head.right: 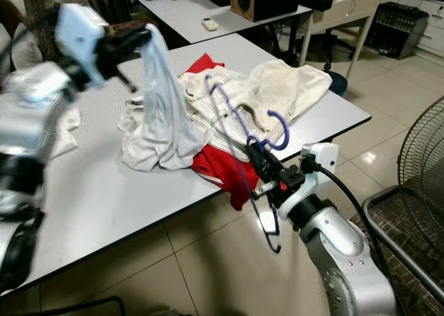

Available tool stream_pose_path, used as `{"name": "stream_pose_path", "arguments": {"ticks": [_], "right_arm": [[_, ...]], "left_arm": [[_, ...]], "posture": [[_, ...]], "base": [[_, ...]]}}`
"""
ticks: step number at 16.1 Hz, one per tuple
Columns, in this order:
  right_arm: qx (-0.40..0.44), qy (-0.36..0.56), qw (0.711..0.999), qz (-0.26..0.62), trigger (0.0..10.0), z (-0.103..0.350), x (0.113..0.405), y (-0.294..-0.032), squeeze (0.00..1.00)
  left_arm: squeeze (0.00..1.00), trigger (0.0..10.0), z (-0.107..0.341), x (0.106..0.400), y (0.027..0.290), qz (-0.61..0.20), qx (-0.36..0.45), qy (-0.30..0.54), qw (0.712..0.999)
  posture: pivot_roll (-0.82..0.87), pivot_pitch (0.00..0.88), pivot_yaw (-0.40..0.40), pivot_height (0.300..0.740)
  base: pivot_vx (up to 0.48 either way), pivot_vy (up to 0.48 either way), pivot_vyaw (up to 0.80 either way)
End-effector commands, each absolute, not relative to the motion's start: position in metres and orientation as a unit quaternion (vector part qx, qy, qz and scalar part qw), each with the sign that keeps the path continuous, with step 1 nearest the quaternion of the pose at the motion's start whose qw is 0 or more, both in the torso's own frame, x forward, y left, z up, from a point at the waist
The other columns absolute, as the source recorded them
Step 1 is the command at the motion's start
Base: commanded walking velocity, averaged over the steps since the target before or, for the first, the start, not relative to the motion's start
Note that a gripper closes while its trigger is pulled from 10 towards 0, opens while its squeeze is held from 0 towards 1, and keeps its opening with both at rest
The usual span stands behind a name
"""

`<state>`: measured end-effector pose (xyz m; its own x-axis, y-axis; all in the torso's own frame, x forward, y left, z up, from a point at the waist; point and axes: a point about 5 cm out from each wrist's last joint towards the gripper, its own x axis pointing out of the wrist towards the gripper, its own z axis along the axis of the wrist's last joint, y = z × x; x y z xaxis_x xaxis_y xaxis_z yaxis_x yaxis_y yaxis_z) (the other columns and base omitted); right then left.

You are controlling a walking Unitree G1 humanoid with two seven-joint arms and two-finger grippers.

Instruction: Hang hanger

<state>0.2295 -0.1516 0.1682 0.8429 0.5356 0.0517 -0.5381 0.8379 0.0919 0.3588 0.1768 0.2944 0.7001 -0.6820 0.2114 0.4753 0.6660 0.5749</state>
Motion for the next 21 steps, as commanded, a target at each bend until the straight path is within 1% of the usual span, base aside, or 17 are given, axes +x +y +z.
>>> {"name": "stream_pose_path", "arguments": {"ticks": [1, 2, 3, 4, 6, 8, 10, 11, 12, 14, 16, 17, 21], "right_arm": [[0.061, -0.008, 0.952, 0.298, 10.0, 0.171, 0.226, -0.150, 0.00], [0.055, 0.013, 0.946, 0.319, 10.0, 0.167, 0.223, -0.148, 0.00], [0.032, 0.041, 0.936, 0.347, 10.0, 0.160, 0.218, -0.145, 0.00], [0.020, 0.059, 0.928, 0.366, 10.0, 0.155, 0.215, -0.142, 0.00], [0.009, 0.076, 0.917, 0.392, 10.0, 0.151, 0.214, -0.138, 0.00], [0.001, 0.099, 0.906, 0.411, 10.0, 0.145, 0.215, -0.135, 0.00], [-0.006, 0.115, 0.909, 0.402, 10.0, 0.140, 0.219, -0.139, 0.00], [-0.005, 0.123, 0.909, 0.399, 10.0, 0.138, 0.219, -0.140, 0.00], [-0.004, 0.131, 0.909, 0.395, 10.0, 0.137, 0.219, -0.141, 0.00], [-0.002, 0.136, 0.910, 0.391, 10.0, 0.137, 0.216, -0.143, 0.00], [-0.002, 0.128, 0.912, 0.390, 10.0, 0.139, 0.216, -0.145, 0.00], [0.006, 0.120, 0.920, 0.374, 10.0, 0.141, 0.218, -0.150, 0.00], [0.022, 0.113, 0.927, 0.356, 10.0, 0.145, 0.220, -0.158, 0.00]], "left_arm": [[0.00, 0.0, 0.303, 0.353, 0.184, -0.332, 0.261, -0.218, 0.880], [0.00, 0.0, 0.302, 0.349, 0.197, -0.327, 0.294, -0.192, 0.878], [0.00, 0.0, 0.295, 0.344, 0.215, -0.324, 0.330, -0.142, 0.875], [0.00, 0.0, 0.285, 0.336, 0.224, -0.347, 0.350, -0.097, 0.865], [0.00, 0.0, 0.270, 0.326, 0.227, -0.371, 0.360, -0.049, 0.855], [0.00, 0.0, 0.262, 0.322, 0.224, -0.380, 0.345, -0.041, 0.857], [0.00, 0.0, 0.260, 0.320, 0.223, -0.391, 0.342, -0.031, 0.854], [0.00, 0.0, 0.260, 0.319, 0.224, -0.384, 0.345, -0.028, 0.856], [0.00, 0.0, 0.262, 0.318, 0.227, -0.367, 0.355, -0.031, 0.859], [0.00, 0.0, 0.270, 0.319, 0.241, -0.320, 0.364, -0.039, 0.874], [0.00, 0.0, 0.272, 0.315, 0.250, -0.319, 0.363, -0.025, 0.875], [0.00, 0.0, 0.272, 0.311, 0.254, -0.322, 0.363, -0.013, 0.874], [0.00, 0.0, 0.269, 0.302, 0.259, -0.340, 0.353, 0.009, 0.871]], "posture": [[-0.12, 0.000, 0.099, 0.740], [-0.12, 0.000, 0.094, 0.740], [-0.11, 0.000, 0.085, 0.740], [-0.11, 0.000, 0.079, 0.740], [-0.10, 0.000, 0.067, 0.740], [-0.10, 0.000, 0.059, 0.740], [-0.10, 0.000, 0.059, 0.740], [-0.10, 0.000, 0.056, 0.740], [-0.10, 0.000, 0.056, 0.740], [-0.11, 0.000, 0.049, 0.740], [-0.11, 0.000, 0.046, 0.740], [-0.11, 0.000, 0.043, 0.740], [-0.10, 0.000, 0.038, 0.740]], "base": [[0.000, 0.000, 0.00], [0.000, 0.000, 0.00], [0.000, 0.000, 0.00], [0.000, 0.000, 0.00], [0.000, 0.000, 0.00], [0.000, 0.000, 0.00], [0.000, 0.000, 0.00], [0.000, 0.000, 0.00], [0.000, 0.000, 0.00], [0.000, 0.000, 0.00], [0.000, 0.000, 0.00], [0.000, 0.000, 0.00], [0.000, 0.000, 0.00]]}}
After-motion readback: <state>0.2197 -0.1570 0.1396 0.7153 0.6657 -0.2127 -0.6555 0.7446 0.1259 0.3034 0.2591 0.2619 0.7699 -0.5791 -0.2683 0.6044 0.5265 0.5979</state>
